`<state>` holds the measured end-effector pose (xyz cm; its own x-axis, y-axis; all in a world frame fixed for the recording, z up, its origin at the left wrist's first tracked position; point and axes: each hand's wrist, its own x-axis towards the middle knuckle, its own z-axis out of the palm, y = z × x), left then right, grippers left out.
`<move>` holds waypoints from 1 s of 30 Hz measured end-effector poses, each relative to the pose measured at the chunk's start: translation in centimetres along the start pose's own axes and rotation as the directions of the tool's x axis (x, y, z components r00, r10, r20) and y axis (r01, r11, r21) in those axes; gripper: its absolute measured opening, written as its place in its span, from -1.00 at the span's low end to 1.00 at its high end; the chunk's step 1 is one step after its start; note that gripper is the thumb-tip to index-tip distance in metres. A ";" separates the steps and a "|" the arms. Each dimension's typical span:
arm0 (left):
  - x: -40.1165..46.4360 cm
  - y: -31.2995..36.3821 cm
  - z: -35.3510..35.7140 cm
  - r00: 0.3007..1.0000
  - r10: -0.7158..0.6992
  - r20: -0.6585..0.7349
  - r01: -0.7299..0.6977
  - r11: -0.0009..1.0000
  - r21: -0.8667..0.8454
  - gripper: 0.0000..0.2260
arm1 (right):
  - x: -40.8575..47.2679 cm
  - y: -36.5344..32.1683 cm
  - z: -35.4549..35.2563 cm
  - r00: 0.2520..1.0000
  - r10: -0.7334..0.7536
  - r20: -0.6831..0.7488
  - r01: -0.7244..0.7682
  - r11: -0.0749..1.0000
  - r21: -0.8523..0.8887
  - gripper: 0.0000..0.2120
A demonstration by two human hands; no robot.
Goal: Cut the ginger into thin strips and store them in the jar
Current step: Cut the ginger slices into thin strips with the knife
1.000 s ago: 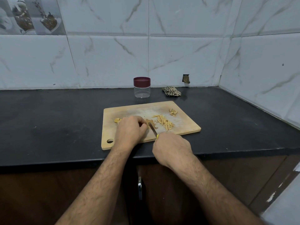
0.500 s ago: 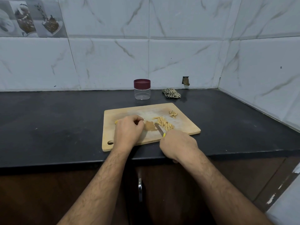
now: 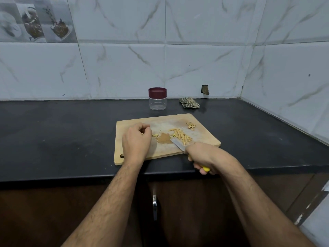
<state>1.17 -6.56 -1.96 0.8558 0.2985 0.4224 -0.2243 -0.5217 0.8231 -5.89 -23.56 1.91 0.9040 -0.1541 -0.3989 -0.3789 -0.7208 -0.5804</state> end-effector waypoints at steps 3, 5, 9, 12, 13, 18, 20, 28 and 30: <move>0.0 0.0 0.1 1.000 -0.004 0.001 0.004 1.000 0.023 -0.80 | -0.3 0.3 -0.4 1.000 -0.006 0.007 0.006 1.000 0.011 -0.85; 0.1 -0.1 0.2 1.000 0.001 0.002 -0.001 0.999 0.048 -0.80 | -0.3 0.2 -0.3 1.000 -0.024 -0.009 0.024 1.000 -0.007 -0.84; 0.3 -0.5 0.6 0.999 0.036 0.012 -0.037 0.994 0.104 -0.80 | 0.1 -0.6 0.2 0.998 -0.053 -0.021 0.052 0.997 -0.052 -0.84; 0.7 -0.8 0.9 0.998 0.064 0.016 -0.066 0.977 0.203 -0.80 | 0.6 -1.5 0.3 0.992 -0.082 -0.094 0.075 0.995 -0.069 -0.80; 0.8 -0.9 1.0 0.998 0.064 0.026 -0.069 0.970 0.234 -0.80 | 0.9 -1.8 0.4 0.989 -0.095 -0.112 0.089 0.994 -0.061 -0.80; 1.9 -0.8 1.0 0.987 0.099 0.125 -0.135 0.935 0.328 -0.76 | 1.1 -2.9 1.2 0.983 -0.149 -0.112 0.133 0.982 -0.135 -0.80; 2.9 -0.4 0.9 0.967 0.140 0.214 -0.217 0.890 0.401 -0.74 | 1.1 -2.9 1.4 0.981 -0.157 -0.115 0.138 0.977 -0.163 -0.80; 5.4 1.1 1.3 0.825 0.065 0.562 -0.447 0.683 0.577 -0.68 | 0.5 -2.4 1.5 0.983 -0.153 -0.105 0.133 0.974 -0.183 -0.86; 5.7 0.9 1.4 0.824 0.062 0.563 -0.432 0.712 0.553 -0.75 | 0.2 -2.2 1.3 0.983 -0.149 -0.102 0.129 0.974 -0.184 -0.86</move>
<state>6.50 -6.50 0.67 0.9538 -0.2365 0.1853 -0.2714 -0.9427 0.1940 -5.14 -21.15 2.16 0.9659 -0.1128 -0.2331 -0.2162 -0.8466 -0.4863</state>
